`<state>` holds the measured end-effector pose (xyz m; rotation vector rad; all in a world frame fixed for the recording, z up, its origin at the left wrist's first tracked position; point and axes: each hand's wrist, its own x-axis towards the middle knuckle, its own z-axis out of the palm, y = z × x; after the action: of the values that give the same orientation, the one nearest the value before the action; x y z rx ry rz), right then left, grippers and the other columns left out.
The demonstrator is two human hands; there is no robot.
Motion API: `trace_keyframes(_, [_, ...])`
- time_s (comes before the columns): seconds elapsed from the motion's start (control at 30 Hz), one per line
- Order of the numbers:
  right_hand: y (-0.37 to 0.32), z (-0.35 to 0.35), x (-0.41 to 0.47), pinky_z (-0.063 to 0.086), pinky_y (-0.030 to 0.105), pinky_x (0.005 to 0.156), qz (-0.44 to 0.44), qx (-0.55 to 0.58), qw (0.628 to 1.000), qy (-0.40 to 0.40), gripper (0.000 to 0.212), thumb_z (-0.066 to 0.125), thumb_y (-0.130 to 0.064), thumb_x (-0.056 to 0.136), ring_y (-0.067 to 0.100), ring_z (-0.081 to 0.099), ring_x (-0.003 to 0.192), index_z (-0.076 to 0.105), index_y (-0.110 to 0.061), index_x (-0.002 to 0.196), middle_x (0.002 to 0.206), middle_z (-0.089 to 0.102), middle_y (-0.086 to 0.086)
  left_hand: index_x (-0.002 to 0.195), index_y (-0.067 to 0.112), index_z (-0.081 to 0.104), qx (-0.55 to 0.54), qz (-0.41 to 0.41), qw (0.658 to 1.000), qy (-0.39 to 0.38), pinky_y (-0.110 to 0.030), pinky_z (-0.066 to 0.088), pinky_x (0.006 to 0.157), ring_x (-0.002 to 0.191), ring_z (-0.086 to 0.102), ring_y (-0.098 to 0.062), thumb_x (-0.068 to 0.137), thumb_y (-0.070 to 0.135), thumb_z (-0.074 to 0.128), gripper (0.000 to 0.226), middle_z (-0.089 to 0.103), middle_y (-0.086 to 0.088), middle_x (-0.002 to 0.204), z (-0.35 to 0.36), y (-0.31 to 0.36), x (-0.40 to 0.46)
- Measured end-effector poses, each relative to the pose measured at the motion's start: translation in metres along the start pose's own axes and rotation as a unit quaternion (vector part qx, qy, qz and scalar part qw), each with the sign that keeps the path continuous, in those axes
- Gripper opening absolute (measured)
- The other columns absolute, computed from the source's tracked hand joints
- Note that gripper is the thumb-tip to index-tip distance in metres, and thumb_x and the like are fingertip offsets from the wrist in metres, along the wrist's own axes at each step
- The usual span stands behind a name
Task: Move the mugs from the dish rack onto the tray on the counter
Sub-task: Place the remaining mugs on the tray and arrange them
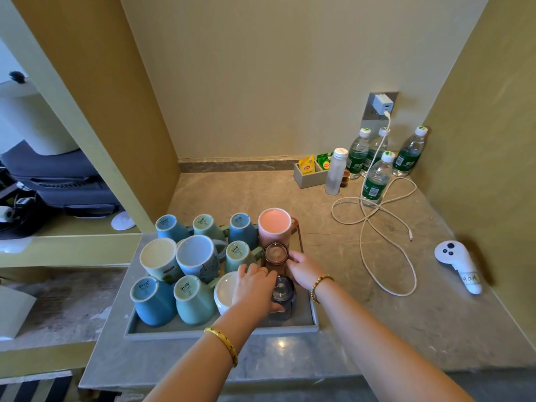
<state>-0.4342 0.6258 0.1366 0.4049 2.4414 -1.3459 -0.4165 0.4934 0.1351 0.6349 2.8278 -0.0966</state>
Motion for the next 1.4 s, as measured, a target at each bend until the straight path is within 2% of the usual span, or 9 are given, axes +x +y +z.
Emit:
trace_keyframes(0.23, [0.003, -0.001, -0.001, 0.04, 0.026, 0.092, 0.009, 0.02, 1.0, -0.006, 0.034, 0.04, -0.014, 0.096, 0.021, 0.054, 0.11, 0.053, -0.013, 0.127, 0.128, 0.058, 0.01, 0.124, 0.022, 0.047, -0.001, -0.006, 1.0, -0.006, -0.043, 0.023, 0.106, 0.121, 0.04, -0.027, 0.075, 0.059, 0.061, 0.063, 0.054, -0.003, 0.125, -0.003, 0.001, 0.003])
trace_keyframes(0.33, [0.009, 0.0, -0.003, 0.041, 0.027, 0.087, 0.011, 0.02, 1.0, -0.009, 0.029, 0.041, -0.015, 0.096, 0.021, 0.055, 0.104, 0.057, -0.01, 0.12, 0.113, 0.061, 0.005, 0.131, 0.019, 0.04, -0.007, 0.026, 1.0, -0.011, -0.042, 0.024, 0.107, 0.122, 0.038, -0.027, 0.075, 0.061, 0.061, 0.073, 0.05, -0.004, 0.13, -0.006, -0.004, 0.001])
trace_keyframes(0.47, [0.016, 0.005, -0.009, 0.043, 0.031, 0.071, -0.005, -0.016, 1.0, -0.021, 0.026, 0.046, -0.024, 0.094, 0.014, 0.049, 0.071, 0.049, -0.022, 0.069, 0.072, 0.049, -0.002, 0.135, 0.024, 0.035, -0.064, 0.026, 0.997, 0.036, -0.039, 0.03, 0.106, 0.125, 0.037, -0.023, 0.074, 0.065, 0.059, 0.077, 0.048, -0.001, 0.134, -0.012, -0.028, -0.01])
trace_keyframes(0.53, [0.016, 0.011, -0.016, 0.042, 0.025, 0.076, 0.001, -0.03, 0.999, -0.04, 0.013, 0.053, -0.032, 0.091, 0.015, 0.055, 0.087, 0.056, -0.02, 0.092, 0.093, 0.058, 0.003, 0.134, 0.025, 0.037, -0.066, 0.008, 0.997, 0.039, -0.039, 0.029, 0.107, 0.128, 0.035, -0.022, 0.074, 0.066, 0.058, 0.076, 0.045, 0.0, 0.137, -0.013, -0.046, -0.018])
trace_keyframes(0.67, [0.012, 0.024, -0.025, 0.036, 0.031, 0.103, 0.0, -0.113, 0.989, -0.095, 0.083, 0.07, -0.039, 0.078, 0.023, 0.039, 0.132, 0.024, -0.017, 0.143, 0.146, 0.033, 0.005, 0.135, 0.025, 0.036, -0.045, 0.011, 0.999, -0.001, -0.042, 0.028, 0.109, 0.129, 0.034, -0.024, 0.069, 0.065, 0.064, 0.083, 0.039, 0.0, 0.141, -0.009, -0.067, -0.031])
trace_keyframes(1.07, [0.009, 0.038, -0.034, 0.036, 0.037, 0.108, 0.015, -0.168, 0.985, -0.032, 0.082, 0.069, -0.025, 0.081, 0.025, 0.036, 0.136, 0.019, -0.021, 0.145, 0.152, 0.028, 0.004, 0.135, 0.019, 0.035, -0.028, 0.047, 0.998, 0.017, -0.039, 0.036, 0.103, 0.124, 0.042, -0.026, 0.076, 0.054, 0.066, 0.075, 0.041, -0.006, 0.139, 0.0, -0.077, -0.043])
trace_keyframes(1.2, [-0.001, 0.049, -0.042, 0.023, 0.042, 0.115, -0.015, -0.347, 0.937, 0.045, 0.083, 0.063, -0.041, 0.082, 0.031, 0.017, 0.141, 0.015, -0.019, 0.146, 0.153, 0.017, 0.011, 0.132, 0.025, 0.04, -0.081, 0.024, 0.995, 0.059, -0.038, 0.039, 0.102, 0.123, 0.042, -0.021, 0.077, 0.057, 0.063, 0.068, 0.044, -0.001, 0.135, -0.003, -0.106, -0.054])
trace_keyframes(1.3, [-0.027, 0.065, -0.048, 0.033, 0.037, 0.107, -0.13, -0.328, 0.928, 0.122, 0.066, 0.062, -0.041, 0.082, 0.027, 0.034, 0.129, 0.034, -0.017, 0.136, 0.14, 0.037, 0.01, 0.13, 0.024, 0.043, -0.104, -0.026, 0.989, 0.105, -0.036, 0.04, 0.1, 0.122, 0.043, -0.021, 0.085, 0.056, 0.052, 0.056, 0.046, -0.002, 0.133, -0.004, -0.133, -0.063])
trace_keyframes(1.4, [-0.053, 0.085, -0.05, 0.037, 0.037, 0.097, -0.164, -0.374, 0.911, 0.054, 0.064, 0.06, -0.056, 0.078, 0.028, 0.046, 0.116, 0.045, -0.015, 0.125, 0.126, 0.051, 0.01, 0.129, 0.022, 0.043, -0.058, -0.038, 0.993, 0.097, -0.035, 0.039, 0.1, 0.123, 0.042, -0.022, 0.09, 0.052, 0.045, 0.05, 0.047, -0.004, 0.133, 0.001, -0.154, -0.071])
